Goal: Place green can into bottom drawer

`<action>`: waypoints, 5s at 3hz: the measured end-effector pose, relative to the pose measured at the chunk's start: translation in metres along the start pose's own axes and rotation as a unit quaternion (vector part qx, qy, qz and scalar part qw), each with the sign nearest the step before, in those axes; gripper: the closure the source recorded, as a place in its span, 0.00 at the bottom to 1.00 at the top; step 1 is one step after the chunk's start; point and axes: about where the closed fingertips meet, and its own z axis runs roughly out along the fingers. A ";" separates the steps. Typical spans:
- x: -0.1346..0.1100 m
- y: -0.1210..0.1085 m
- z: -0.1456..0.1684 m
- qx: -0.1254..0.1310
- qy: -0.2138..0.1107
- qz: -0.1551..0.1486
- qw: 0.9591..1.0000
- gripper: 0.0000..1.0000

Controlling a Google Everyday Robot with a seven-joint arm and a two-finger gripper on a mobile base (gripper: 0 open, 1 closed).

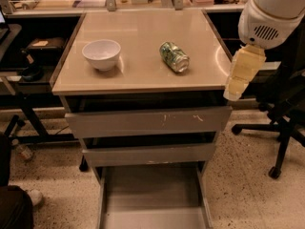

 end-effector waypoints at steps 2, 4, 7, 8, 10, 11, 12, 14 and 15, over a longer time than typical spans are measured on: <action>-0.074 -0.027 0.025 -0.049 -0.053 0.080 0.994 0.00; -0.091 -0.036 0.043 -0.062 -0.058 0.101 0.991 0.00; -0.151 -0.097 0.139 -0.091 -0.029 0.172 0.981 0.00; -0.157 -0.108 0.163 -0.096 -0.021 0.185 0.978 0.00; -0.171 -0.114 0.196 -0.113 -0.016 0.191 0.975 0.00; -0.172 -0.116 0.202 -0.117 -0.021 0.190 0.975 0.19; -0.172 -0.116 0.202 -0.117 -0.021 0.190 0.975 0.42; -0.172 -0.116 0.202 -0.117 -0.021 0.190 0.975 0.88; -0.172 -0.116 0.202 -0.117 -0.021 0.190 0.975 1.00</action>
Offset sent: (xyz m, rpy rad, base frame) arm 0.0910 0.0868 -0.0071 0.2461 0.1075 -0.1809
